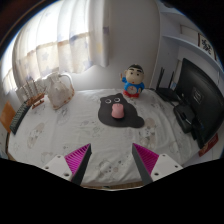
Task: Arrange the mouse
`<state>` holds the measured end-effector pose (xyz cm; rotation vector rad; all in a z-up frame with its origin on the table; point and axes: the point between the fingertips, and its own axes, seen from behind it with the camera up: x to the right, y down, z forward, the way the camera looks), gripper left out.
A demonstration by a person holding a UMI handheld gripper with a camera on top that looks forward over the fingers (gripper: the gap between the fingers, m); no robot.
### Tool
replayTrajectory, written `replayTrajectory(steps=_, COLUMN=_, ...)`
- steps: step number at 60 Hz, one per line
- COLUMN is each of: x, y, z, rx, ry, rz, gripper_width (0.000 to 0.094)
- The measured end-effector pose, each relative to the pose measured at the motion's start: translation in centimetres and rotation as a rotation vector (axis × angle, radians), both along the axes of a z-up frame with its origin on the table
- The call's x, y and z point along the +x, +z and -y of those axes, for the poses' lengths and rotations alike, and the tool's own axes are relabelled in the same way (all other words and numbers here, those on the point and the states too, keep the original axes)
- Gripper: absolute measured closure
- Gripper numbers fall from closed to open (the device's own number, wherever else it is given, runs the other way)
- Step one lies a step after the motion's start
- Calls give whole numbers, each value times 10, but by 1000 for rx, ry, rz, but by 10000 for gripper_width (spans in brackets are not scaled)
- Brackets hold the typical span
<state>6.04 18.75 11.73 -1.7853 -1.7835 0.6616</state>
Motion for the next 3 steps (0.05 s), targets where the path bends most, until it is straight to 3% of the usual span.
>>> replayTrajectory(steps=3, x=-1, y=0, z=2, rx=-5, ry=-3, rz=2, gripper_width=93)
